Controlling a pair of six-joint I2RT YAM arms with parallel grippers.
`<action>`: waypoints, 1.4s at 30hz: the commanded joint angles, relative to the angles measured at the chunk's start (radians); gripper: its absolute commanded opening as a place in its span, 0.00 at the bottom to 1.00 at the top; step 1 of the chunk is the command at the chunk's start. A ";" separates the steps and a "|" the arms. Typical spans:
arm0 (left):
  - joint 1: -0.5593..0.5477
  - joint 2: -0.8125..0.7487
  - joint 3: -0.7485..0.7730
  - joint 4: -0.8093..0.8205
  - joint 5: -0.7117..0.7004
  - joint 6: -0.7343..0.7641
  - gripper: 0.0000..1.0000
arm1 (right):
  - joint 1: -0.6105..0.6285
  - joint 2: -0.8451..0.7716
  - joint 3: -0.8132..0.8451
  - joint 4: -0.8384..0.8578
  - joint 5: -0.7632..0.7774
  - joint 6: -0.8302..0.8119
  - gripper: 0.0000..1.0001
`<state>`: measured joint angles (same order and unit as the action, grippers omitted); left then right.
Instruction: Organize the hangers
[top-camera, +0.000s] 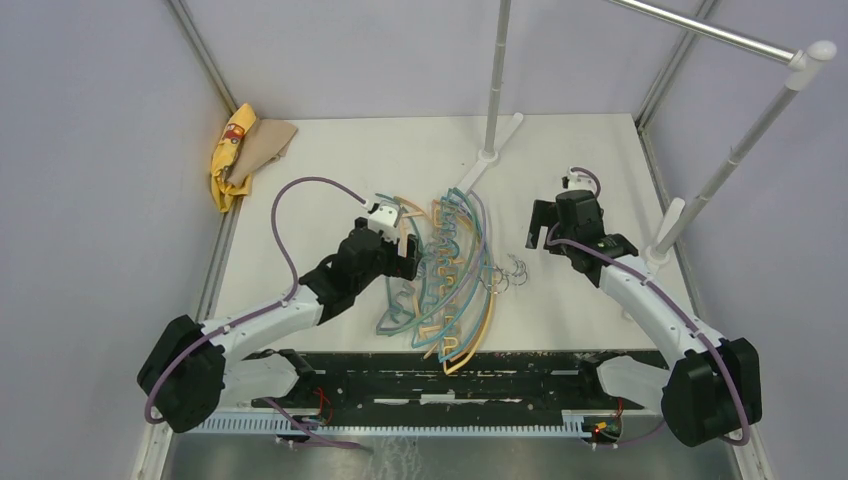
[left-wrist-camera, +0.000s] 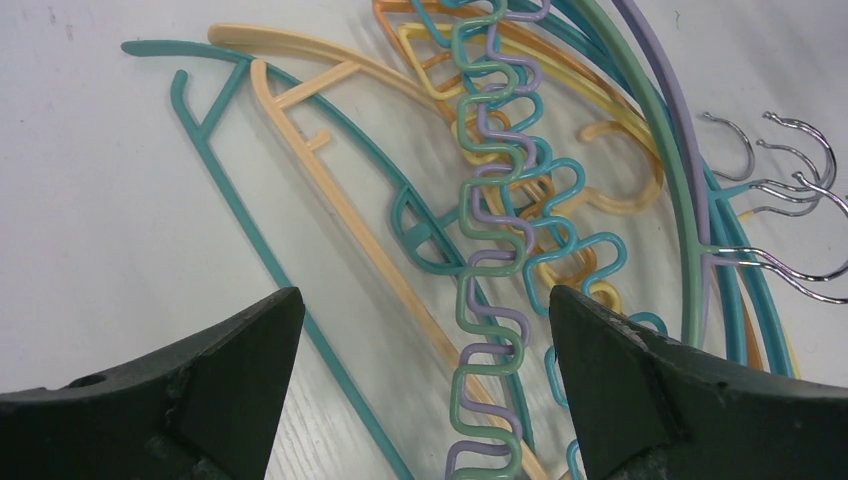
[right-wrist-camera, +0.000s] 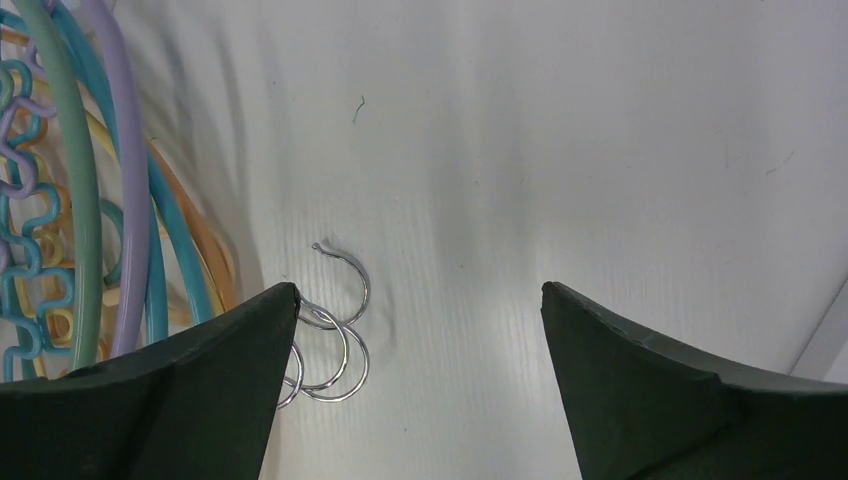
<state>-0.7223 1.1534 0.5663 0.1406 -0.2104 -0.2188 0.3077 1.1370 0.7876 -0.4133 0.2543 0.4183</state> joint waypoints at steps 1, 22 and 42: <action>-0.033 -0.016 0.028 0.005 0.006 0.025 0.99 | 0.005 0.003 0.036 0.014 0.040 0.007 1.00; -0.344 0.016 -0.010 -0.092 -0.207 0.037 0.79 | 0.004 0.060 -0.030 0.069 0.031 0.052 0.98; -0.383 -0.061 -0.062 -0.105 -0.008 0.022 0.67 | 0.004 0.124 -0.038 0.078 0.072 0.068 0.98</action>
<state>-1.0958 1.1069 0.5129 0.0204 -0.2592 -0.2161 0.3077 1.2514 0.7544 -0.3740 0.2977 0.4671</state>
